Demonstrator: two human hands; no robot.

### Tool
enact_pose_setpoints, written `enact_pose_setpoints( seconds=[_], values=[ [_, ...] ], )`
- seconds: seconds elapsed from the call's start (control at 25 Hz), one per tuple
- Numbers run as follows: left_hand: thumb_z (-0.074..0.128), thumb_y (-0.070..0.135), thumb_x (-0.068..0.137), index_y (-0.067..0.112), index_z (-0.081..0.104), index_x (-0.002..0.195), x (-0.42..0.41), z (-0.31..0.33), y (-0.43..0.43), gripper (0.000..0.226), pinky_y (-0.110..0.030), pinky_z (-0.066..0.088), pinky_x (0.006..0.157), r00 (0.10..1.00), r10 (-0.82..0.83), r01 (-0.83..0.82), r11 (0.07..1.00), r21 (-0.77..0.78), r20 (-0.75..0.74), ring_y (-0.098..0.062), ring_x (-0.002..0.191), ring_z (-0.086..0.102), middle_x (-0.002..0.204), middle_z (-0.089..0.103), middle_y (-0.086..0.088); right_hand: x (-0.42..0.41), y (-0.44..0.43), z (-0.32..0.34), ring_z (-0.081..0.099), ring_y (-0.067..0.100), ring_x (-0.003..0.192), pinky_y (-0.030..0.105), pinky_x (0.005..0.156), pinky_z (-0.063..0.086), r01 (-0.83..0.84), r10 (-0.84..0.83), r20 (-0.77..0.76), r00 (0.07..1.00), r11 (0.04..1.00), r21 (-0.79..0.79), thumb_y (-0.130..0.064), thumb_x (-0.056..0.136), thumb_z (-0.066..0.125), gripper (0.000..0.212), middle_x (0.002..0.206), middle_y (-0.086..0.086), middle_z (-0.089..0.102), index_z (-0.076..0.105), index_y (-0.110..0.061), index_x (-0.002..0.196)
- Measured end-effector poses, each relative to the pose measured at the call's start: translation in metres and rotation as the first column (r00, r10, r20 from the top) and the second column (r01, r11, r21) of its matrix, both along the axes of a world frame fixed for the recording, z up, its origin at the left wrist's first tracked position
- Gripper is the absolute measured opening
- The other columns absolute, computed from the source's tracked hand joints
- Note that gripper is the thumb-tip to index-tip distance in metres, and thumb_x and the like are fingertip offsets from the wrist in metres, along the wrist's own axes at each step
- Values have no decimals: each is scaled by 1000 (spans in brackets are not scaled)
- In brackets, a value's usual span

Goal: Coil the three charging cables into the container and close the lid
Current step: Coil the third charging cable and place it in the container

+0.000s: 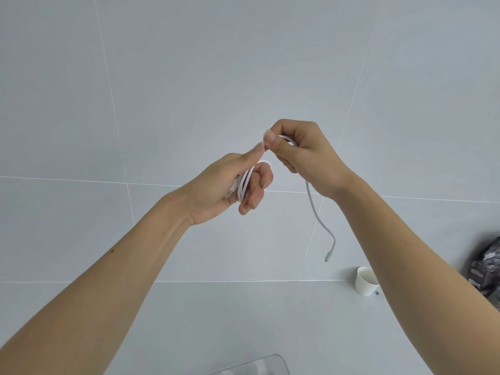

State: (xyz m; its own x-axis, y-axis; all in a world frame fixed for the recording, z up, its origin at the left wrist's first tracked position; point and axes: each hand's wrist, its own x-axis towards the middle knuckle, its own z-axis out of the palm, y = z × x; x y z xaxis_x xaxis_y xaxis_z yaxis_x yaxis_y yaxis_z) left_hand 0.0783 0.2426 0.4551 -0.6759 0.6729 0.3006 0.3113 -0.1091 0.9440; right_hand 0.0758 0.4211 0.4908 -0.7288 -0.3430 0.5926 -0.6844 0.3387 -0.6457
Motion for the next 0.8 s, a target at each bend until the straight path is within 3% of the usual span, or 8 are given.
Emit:
enact_pose_setpoints(
  seconds=[0.12,0.24,0.32,0.4,0.48,0.56,0.68,0.8],
  values=[
    [34,45,101,25,58,61,4,1,-1,51,-14,35,42,995,-94,92,990,107,13,-4,35,43,40,51,10,-7,0,-9,33,2,46,13,48,29,-13,15,61,998,999,-34,-25,105,49,35,50,-20,43,58,-18,72],
    [35,42,102,26,64,66,4,2,1,50,-13,41,48,998,-49,39,961,273,30,-4,42,49,45,55,12,-12,-4,-22,31,4,45,16,45,27,-16,23,115,993,998,-59,-25,107,45,37,51,-19,40,58,-19,72],
    [34,39,103,24,74,75,4,2,2,51,-15,47,61,999,23,-38,922,385,44,-5,55,60,59,67,9,-13,-6,-29,32,3,45,15,45,28,-5,9,124,992,999,-34,-23,107,44,36,51,-18,42,60,-12,78],
    [32,34,106,18,76,97,2,4,2,48,-18,50,71,998,59,-68,891,450,34,-7,77,69,91,77,4,-12,-9,-37,36,3,47,14,47,32,17,-20,127,992,1000,25,-23,107,45,34,53,-16,44,63,-4,86],
    [29,31,108,7,66,119,0,5,1,45,-17,51,75,994,107,-102,876,471,17,-8,100,69,116,73,1,-9,-11,-44,39,5,49,14,49,34,28,-38,142,989,997,78,-25,107,45,32,55,-13,46,63,-11,84],
    [27,31,109,-1,54,130,-2,4,1,47,-16,50,83,984,175,-164,865,474,21,-11,115,65,125,70,0,-6,-14,-47,40,8,51,15,50,35,30,-45,148,988,994,103,-28,106,45,32,54,-15,47,61,-19,80],
    [27,31,109,-4,48,132,-5,0,3,45,-19,50,90,962,274,-248,857,452,7,-15,118,64,125,69,-3,-2,-16,-48,45,3,52,12,51,36,45,-60,109,992,990,137,-27,106,47,29,55,-16,50,61,-21,81],
    [28,32,109,8,53,120,-8,-3,6,36,-20,51,92,917,396,-349,850,395,-42,-13,113,67,124,69,-1,3,-14,-51,48,2,53,11,53,36,54,-72,108,992,985,161,-24,104,50,25,56,-16,50,62,-16,84]
  ],
)
